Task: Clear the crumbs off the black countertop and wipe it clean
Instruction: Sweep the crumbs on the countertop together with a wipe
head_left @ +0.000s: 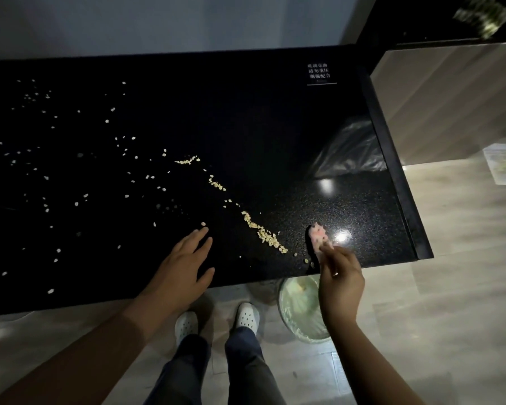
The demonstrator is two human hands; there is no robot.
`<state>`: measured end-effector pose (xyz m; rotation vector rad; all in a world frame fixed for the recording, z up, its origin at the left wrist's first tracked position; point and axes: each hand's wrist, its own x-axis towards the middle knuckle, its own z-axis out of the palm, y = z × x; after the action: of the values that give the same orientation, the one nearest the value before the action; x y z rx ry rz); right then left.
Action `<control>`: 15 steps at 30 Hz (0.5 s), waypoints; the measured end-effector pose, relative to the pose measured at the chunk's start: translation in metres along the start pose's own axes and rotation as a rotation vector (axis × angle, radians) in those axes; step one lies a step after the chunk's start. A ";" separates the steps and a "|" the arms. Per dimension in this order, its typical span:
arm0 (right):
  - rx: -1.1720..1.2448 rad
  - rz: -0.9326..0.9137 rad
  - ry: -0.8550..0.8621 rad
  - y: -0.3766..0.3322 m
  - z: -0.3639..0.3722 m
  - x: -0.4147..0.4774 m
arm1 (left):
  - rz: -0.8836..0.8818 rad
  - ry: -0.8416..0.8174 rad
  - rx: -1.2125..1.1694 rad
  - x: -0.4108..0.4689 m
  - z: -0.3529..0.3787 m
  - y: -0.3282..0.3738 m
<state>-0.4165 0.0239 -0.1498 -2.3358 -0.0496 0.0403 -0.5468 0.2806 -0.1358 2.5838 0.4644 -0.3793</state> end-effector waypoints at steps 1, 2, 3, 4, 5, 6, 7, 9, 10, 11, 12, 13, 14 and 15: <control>0.009 0.010 0.018 -0.003 0.006 -0.004 | 0.003 -0.002 -0.003 -0.002 0.000 -0.002; 0.022 0.021 0.028 -0.007 0.012 -0.008 | 0.006 -0.008 -0.006 -0.005 0.000 -0.003; 0.030 0.031 0.029 -0.013 0.019 -0.013 | 0.009 -0.017 -0.010 -0.008 -0.001 -0.005; 0.033 0.034 0.025 -0.020 0.025 -0.017 | 0.011 -0.026 -0.019 -0.011 -0.001 -0.005; 0.035 0.028 0.018 -0.027 0.032 -0.021 | 0.010 -0.029 -0.036 -0.014 -0.002 -0.007; 0.042 0.019 0.006 -0.035 0.040 -0.025 | 0.004 -0.025 -0.061 -0.017 -0.003 -0.008; 0.044 0.014 -0.014 -0.042 0.047 -0.029 | -0.007 -0.014 -0.089 -0.020 -0.004 -0.010; 0.041 -0.009 -0.063 -0.057 0.061 -0.037 | -0.031 0.023 -0.118 -0.027 -0.008 -0.017; 0.051 -0.038 -0.084 -0.063 0.067 -0.041 | -0.041 0.044 -0.121 -0.030 -0.009 -0.021; 0.069 -0.065 -0.105 -0.069 0.072 -0.044 | -0.050 0.063 -0.123 -0.034 -0.010 -0.025; 0.095 -0.077 -0.128 -0.075 0.075 -0.046 | -0.058 0.076 -0.123 -0.037 -0.012 -0.030; 0.126 -0.075 -0.147 -0.079 0.078 -0.047 | -0.064 0.084 -0.119 -0.040 -0.013 -0.035; 0.157 -0.064 -0.159 -0.083 0.078 -0.047 | -0.071 0.089 -0.111 -0.043 -0.014 -0.039; 0.180 -0.052 -0.160 -0.085 0.077 -0.046 | -0.078 0.091 -0.102 -0.046 -0.014 -0.044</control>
<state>-0.4679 0.1355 -0.1411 -2.1466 -0.1786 0.1981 -0.6030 0.3123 -0.1257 2.4968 0.6023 -0.2580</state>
